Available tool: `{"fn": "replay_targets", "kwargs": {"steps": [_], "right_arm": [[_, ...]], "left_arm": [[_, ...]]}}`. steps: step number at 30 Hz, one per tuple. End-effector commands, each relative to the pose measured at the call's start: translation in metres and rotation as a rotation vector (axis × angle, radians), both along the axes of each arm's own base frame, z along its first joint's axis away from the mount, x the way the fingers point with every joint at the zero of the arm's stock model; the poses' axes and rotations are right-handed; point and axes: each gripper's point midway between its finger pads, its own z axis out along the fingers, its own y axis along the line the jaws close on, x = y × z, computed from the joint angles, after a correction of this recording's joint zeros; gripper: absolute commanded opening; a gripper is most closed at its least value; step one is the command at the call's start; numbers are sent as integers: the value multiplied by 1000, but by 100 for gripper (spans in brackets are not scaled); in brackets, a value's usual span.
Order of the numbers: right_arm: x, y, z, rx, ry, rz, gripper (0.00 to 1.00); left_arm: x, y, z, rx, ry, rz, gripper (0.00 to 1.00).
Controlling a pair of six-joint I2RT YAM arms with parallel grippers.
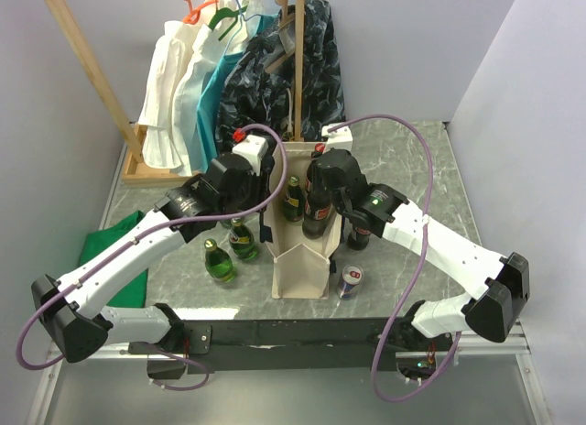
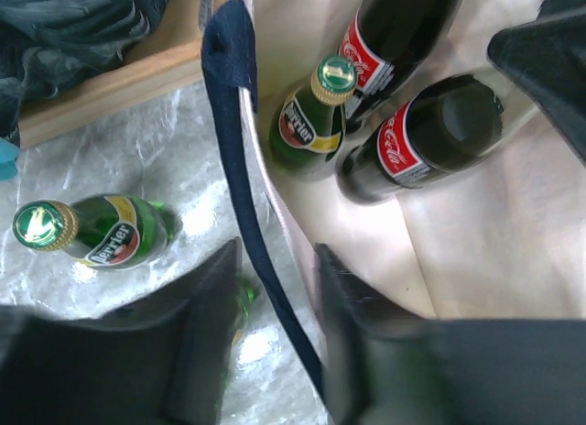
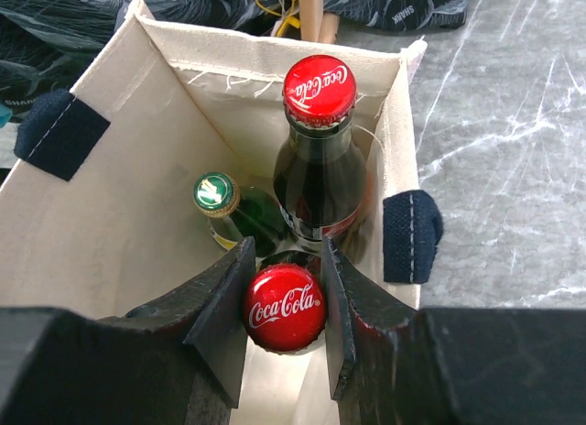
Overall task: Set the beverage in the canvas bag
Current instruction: Place the drink in the canvas bag.
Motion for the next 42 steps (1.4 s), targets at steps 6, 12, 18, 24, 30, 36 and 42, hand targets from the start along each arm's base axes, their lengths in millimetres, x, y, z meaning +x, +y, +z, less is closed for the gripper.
{"fn": "replay_targets", "kwargs": {"steps": [6,12,18,24,30,36,42], "right_arm": [[-1,-4,25,49,-59,-19,29],[0,-1,28,51,-57,-15,45],[0,1,36,67,-64,-6,59],[0,3,48,89,-78,5,63],[-2,5,60,111,-90,19,64],[-7,3,76,138,-102,27,64],[-20,-3,86,146,-75,47,65]], "left_arm": [[8,-9,27,-67,-69,-12,53],[7,-10,26,-70,-67,-17,51],[8,-10,25,-75,-65,-15,51],[7,-11,26,-79,-66,-17,51],[8,-11,28,-81,-70,-16,51],[7,-8,33,-82,-76,-7,52],[4,-2,37,-107,-85,20,56]]}}
